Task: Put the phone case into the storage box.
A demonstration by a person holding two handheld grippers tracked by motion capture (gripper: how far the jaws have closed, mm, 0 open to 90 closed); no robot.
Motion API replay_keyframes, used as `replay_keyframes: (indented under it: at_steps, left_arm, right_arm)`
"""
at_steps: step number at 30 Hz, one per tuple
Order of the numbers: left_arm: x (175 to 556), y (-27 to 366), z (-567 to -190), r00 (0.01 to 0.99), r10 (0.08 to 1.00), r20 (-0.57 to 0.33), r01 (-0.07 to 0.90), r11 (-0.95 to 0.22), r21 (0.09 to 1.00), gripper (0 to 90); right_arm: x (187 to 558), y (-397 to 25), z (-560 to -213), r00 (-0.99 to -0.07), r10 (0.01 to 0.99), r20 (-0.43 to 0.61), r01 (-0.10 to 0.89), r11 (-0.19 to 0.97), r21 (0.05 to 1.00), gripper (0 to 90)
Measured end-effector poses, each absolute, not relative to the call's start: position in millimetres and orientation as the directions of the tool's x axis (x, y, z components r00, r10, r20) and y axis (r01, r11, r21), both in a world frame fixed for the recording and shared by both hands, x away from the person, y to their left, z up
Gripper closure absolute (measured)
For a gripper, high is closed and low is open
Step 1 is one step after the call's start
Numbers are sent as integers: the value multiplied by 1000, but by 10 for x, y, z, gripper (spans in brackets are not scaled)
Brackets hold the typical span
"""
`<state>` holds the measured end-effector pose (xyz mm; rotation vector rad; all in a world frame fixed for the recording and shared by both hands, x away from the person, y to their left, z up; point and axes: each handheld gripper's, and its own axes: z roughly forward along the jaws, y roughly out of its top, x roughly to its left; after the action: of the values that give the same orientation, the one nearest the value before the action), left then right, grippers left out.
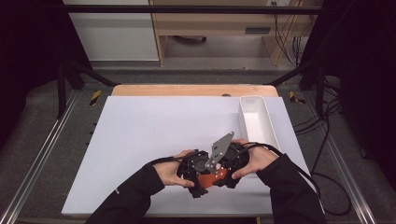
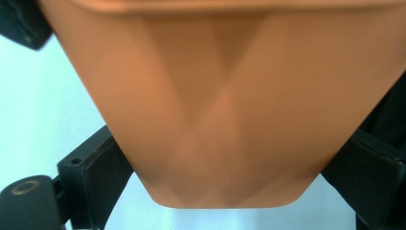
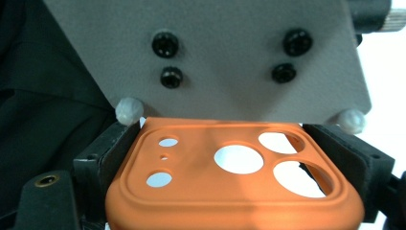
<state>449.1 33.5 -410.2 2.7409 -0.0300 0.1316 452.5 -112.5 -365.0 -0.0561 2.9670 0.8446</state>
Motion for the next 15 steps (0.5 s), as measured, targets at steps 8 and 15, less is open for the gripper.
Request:
replay_keyframes:
  at_steps: [8, 15]
  left_arm:
    - [4489, 304, -4106, 996, -1, 92, -36, -925, 379, 117]
    - [4497, 297, -4108, 994, -20, 106, -58, -926, 374, 141]
  right_arm:
    - [4516, -1132, -3642, -997, -24, -70, -58, 847, 529, 162]
    - [4515, -1128, -3645, -998, -20, -58, -48, 847, 530, 161]
